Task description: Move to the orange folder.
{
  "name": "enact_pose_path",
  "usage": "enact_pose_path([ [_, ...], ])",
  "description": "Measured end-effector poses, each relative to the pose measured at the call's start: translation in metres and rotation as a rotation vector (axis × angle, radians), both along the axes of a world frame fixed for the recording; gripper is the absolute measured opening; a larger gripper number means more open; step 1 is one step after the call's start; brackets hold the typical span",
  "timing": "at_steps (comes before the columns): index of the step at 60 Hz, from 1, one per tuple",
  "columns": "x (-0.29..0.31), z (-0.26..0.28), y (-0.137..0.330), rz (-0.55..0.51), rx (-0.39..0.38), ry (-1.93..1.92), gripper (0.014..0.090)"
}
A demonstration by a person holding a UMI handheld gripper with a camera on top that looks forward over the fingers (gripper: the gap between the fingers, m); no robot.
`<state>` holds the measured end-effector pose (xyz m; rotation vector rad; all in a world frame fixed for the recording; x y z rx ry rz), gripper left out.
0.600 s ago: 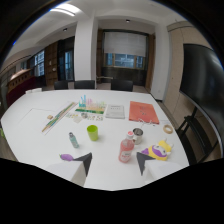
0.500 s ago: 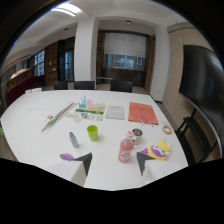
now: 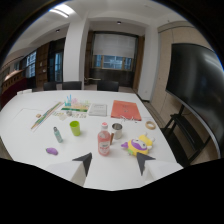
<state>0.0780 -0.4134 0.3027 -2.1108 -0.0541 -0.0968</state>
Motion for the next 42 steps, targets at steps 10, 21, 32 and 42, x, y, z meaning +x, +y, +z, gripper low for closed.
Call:
enact_pose_path([
  [10, 0.067, -0.003, 0.046, -0.056, 0.005, -0.010, 0.0850],
  [21, 0.124, -0.007, 0.153, -0.040, 0.038, -0.031, 0.0853],
  [32, 0.162, -0.028, 0.295, -0.036, 0.045, -0.015, 0.0852],
  [42, 0.182, -0.066, 0.413, -0.037, 0.021, -0.005, 0.0853],
])
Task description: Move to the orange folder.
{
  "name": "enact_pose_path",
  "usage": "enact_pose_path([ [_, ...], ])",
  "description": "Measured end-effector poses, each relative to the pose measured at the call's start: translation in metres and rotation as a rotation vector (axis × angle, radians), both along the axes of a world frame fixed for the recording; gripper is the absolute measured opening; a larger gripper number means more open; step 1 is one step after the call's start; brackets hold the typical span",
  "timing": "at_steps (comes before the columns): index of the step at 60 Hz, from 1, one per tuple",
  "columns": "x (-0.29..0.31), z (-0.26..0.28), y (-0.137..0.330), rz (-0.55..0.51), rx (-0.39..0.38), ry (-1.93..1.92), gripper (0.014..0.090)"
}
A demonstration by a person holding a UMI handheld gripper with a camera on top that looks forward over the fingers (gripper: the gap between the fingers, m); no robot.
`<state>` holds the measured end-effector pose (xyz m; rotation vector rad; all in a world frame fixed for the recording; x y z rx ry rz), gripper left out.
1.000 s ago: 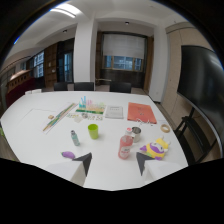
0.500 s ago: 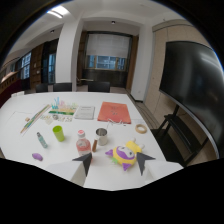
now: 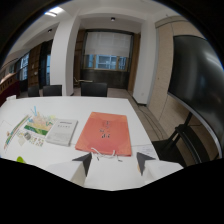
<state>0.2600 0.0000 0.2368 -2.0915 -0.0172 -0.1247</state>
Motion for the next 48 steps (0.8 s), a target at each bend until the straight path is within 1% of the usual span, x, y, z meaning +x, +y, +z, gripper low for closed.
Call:
enact_pose_path([
  [6, 0.001, -0.030, 0.061, 0.002, -0.023, 0.003, 0.0855],
  [12, 0.001, -0.058, 0.109, 0.013, -0.056, 0.006, 0.0852],
  [16, 0.000, -0.078, 0.136, 0.016, -0.080, 0.016, 0.0855],
  [23, 0.000, -0.104, 0.167, 0.014, -0.110, 0.025, 0.0854],
  [33, -0.004, -0.126, 0.189, 0.017, -0.121, 0.048, 0.0857],
  [48, -0.003, -0.135, 0.193, 0.018, -0.138, 0.050, 0.0856],
])
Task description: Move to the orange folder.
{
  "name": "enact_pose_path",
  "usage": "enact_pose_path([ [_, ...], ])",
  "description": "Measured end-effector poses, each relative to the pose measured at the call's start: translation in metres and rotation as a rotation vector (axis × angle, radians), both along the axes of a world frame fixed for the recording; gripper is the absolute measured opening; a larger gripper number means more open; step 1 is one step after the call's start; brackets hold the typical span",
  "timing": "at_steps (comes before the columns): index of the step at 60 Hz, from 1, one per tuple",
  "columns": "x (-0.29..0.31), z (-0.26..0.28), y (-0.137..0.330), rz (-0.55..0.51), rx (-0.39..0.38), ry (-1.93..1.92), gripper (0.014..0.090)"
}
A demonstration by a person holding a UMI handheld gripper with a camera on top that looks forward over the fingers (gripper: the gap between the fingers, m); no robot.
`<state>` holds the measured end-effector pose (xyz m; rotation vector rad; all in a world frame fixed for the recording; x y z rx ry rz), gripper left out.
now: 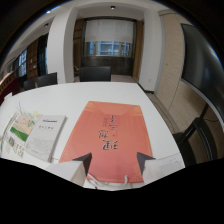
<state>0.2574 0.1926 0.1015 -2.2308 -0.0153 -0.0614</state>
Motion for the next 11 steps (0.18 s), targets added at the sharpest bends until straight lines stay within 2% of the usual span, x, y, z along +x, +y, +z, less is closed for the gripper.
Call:
enact_pose_path([
  [11, -0.0004, 0.0010, 0.0016, -0.003, 0.007, 0.008, 0.0854],
])
